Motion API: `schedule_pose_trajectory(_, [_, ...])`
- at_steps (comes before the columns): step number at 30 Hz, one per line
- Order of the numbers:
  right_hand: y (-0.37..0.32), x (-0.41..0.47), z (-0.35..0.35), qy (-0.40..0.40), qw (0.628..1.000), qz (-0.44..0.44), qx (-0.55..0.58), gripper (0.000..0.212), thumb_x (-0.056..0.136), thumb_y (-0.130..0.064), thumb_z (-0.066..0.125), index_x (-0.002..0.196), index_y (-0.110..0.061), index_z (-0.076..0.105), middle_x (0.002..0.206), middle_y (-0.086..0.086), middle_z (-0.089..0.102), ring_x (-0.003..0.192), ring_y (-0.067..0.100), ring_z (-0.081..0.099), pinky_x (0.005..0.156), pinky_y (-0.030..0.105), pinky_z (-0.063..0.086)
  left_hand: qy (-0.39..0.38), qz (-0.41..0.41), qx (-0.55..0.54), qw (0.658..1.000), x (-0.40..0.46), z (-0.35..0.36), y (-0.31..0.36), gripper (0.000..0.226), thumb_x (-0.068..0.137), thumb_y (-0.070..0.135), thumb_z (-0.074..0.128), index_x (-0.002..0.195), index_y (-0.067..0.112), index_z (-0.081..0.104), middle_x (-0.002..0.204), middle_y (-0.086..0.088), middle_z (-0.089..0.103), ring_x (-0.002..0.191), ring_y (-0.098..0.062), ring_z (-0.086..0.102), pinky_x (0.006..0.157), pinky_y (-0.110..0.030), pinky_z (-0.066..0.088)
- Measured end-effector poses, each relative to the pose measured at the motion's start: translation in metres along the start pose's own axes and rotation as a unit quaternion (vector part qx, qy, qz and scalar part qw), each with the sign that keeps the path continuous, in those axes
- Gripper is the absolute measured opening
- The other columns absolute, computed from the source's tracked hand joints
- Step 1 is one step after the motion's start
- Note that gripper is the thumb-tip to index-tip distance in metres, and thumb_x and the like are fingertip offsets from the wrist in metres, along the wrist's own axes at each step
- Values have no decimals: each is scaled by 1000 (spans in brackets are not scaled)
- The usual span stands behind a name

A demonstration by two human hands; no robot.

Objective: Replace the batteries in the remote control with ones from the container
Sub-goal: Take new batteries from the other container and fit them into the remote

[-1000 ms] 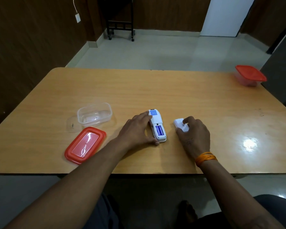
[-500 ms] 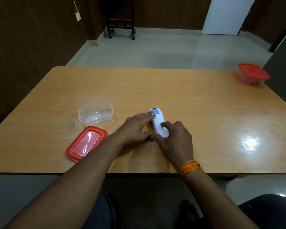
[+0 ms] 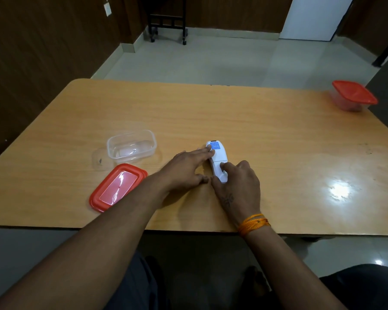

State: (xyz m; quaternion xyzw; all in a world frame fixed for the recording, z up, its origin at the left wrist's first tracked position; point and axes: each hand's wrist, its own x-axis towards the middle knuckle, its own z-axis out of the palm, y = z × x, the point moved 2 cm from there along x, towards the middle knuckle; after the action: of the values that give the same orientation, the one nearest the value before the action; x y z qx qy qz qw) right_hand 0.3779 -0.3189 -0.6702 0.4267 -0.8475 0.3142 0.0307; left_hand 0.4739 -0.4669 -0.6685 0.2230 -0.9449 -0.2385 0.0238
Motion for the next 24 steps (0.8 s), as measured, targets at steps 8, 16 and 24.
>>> schedule_pose_trajectory(8, [1, 5, 10, 20, 1000, -11, -16, 26, 85, -32, 79, 98, -9, 74, 83, 5, 43, 68, 24, 45, 60, 30, 35, -11, -4, 6, 1000, 1, -1, 1, 85, 93, 26, 74, 165, 26, 28, 174, 9, 19, 159, -9, 22, 125, -40, 17])
schedule_pose_trajectory(16, [-1, 7, 0, 0, 999, 34, -7, 34, 84, -40, 73, 107, -15, 68, 85, 8, 54, 68, 27, 48, 61, 32, 34, 5, -13, -38, 999, -4, 1, -2, 97, 90, 25, 78, 167, 23, 19, 176, 6, 12, 162, -15, 10, 131, -41, 13])
schedule_pose_trajectory(24, [14, 28, -16, 4, 972, 188, 143, 33, 103, -30, 44, 86, -10, 64, 86, 12, 69, 81, 33, 60, 63, 35, 39, -17, -61, 2, 998, -8, -2, -2, 95, 93, 47, 73, 167, 20, 19, 176, 1, 10, 162, -16, 5, 128, -31, 12])
